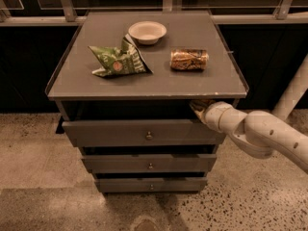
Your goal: Open top drawer
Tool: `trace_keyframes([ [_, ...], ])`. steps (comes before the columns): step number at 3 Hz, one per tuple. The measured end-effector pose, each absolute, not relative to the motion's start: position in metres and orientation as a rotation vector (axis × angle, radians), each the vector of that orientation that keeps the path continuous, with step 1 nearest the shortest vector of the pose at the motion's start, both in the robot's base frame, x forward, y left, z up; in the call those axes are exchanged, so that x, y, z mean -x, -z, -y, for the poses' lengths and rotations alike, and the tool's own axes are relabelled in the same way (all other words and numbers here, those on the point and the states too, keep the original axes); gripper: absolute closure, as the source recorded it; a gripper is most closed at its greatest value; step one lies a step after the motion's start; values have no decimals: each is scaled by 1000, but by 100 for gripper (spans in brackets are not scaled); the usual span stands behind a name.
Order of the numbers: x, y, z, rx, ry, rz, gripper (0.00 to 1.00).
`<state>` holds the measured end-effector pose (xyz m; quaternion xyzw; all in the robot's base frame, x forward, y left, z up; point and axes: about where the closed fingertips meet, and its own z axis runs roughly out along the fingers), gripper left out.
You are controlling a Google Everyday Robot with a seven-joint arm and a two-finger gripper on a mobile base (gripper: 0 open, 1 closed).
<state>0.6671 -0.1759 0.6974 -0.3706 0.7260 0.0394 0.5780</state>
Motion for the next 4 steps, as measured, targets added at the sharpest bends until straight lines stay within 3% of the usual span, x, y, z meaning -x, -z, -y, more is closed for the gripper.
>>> trace_keyframes([
  [4, -662, -683, 171, 978, -82, -1726, 100],
])
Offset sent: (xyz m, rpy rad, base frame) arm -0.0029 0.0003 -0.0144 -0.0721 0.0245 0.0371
